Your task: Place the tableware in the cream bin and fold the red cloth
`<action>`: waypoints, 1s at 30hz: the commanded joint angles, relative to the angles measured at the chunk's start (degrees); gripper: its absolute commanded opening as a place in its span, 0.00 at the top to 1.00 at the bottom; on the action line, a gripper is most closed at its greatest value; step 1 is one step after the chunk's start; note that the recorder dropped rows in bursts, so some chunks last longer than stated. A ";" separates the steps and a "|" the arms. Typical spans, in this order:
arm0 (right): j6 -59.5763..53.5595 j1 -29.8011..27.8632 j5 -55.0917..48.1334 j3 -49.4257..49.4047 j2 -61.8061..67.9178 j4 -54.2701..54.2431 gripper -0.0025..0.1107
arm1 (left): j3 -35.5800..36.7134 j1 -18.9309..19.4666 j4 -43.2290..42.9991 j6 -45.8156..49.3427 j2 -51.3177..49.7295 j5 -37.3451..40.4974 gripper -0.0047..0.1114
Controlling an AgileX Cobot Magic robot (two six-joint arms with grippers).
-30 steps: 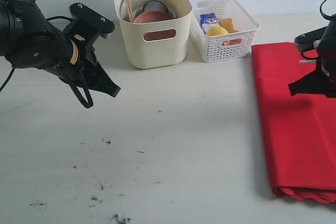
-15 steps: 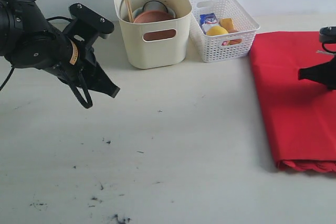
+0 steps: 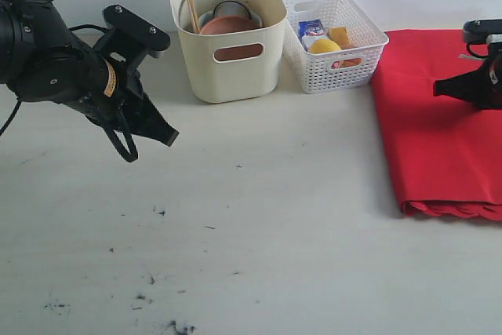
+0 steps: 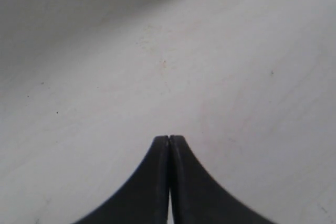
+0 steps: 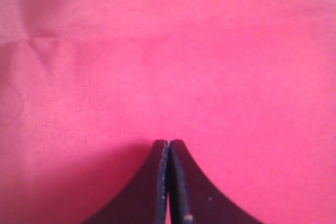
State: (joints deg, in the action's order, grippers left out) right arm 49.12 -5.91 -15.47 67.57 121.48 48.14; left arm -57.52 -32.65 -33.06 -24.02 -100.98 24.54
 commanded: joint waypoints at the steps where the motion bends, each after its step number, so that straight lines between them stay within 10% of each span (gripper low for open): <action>1: -6.75 -0.10 -5.91 -3.56 -3.18 -7.52 0.98 | 0.34 0.12 0.27 -0.21 0.58 -0.87 0.95; 16: 2.39 -0.22 -1.02 -18.01 -11.90 -4.90 0.98 | 0.34 0.12 0.27 1.16 0.58 0.43 0.95; 30: 6.43 -2.41 5.07 -7.51 -1.61 4.50 0.98 | 0.34 0.12 0.27 1.16 0.58 0.61 0.95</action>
State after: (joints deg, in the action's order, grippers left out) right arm 56.72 -8.09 -9.75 57.89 116.38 52.84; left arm -57.52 -32.65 -33.06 -23.00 -100.89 25.05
